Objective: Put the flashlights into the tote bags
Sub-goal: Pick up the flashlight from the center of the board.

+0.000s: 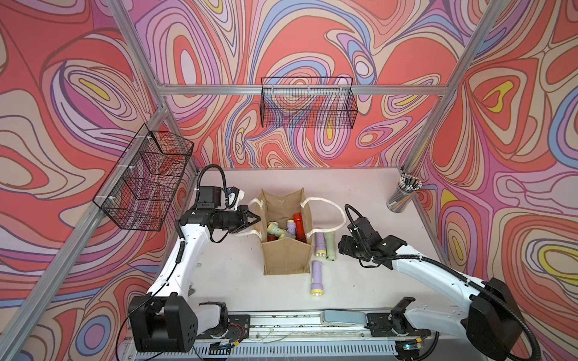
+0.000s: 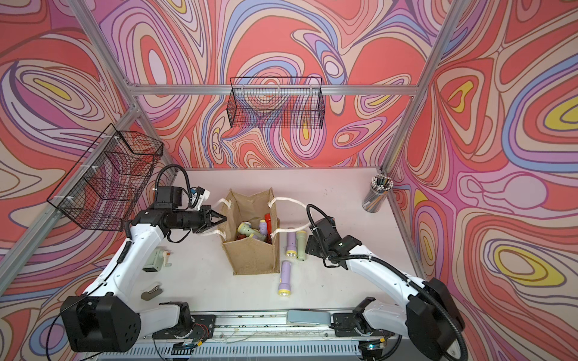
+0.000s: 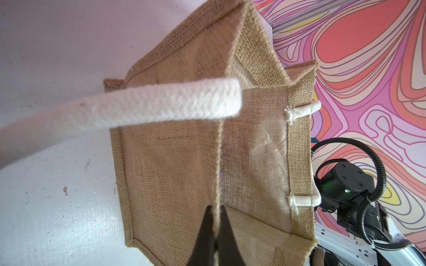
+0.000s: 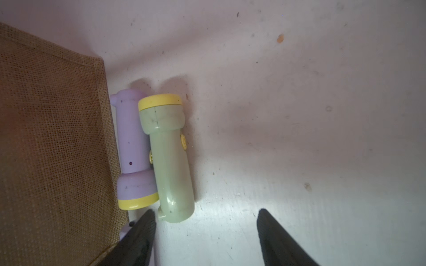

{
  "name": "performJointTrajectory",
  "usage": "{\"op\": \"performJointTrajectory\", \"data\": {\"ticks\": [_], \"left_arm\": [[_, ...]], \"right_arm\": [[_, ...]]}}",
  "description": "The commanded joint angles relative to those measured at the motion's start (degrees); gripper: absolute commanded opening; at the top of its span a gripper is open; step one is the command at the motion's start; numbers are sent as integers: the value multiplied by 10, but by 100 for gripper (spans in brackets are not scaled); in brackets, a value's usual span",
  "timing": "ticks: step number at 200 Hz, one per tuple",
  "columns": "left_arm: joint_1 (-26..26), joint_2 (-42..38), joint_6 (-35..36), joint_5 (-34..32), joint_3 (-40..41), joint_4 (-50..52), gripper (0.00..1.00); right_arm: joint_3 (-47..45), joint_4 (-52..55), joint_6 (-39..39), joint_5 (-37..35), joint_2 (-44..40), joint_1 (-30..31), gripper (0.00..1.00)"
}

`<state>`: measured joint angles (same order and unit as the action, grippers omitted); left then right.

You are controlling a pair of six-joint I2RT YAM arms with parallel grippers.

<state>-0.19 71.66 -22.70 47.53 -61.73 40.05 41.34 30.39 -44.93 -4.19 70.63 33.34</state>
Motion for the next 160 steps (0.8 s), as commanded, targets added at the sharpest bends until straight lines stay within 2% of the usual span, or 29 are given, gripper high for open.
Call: {"op": "performJointTrajectory", "data": {"ticks": [1, 97, 140, 160], "left_arm": [[1, -8, 9, -4, 1, -9, 4], [1, -1, 8, -7, -1, -9, 4], [1, 1, 8, -9, -1, -9, 4], [1, 4, 6, -8, -2, -9, 4]], "right_arm": [[9, -50, 9, 45, 30, -4, 70], [50, -38, 52, 60, 141, -4, 68], [78, 22, 64, 42, 166, -4, 64], [79, 44, 63, 35, 167, -4, 57]]}}
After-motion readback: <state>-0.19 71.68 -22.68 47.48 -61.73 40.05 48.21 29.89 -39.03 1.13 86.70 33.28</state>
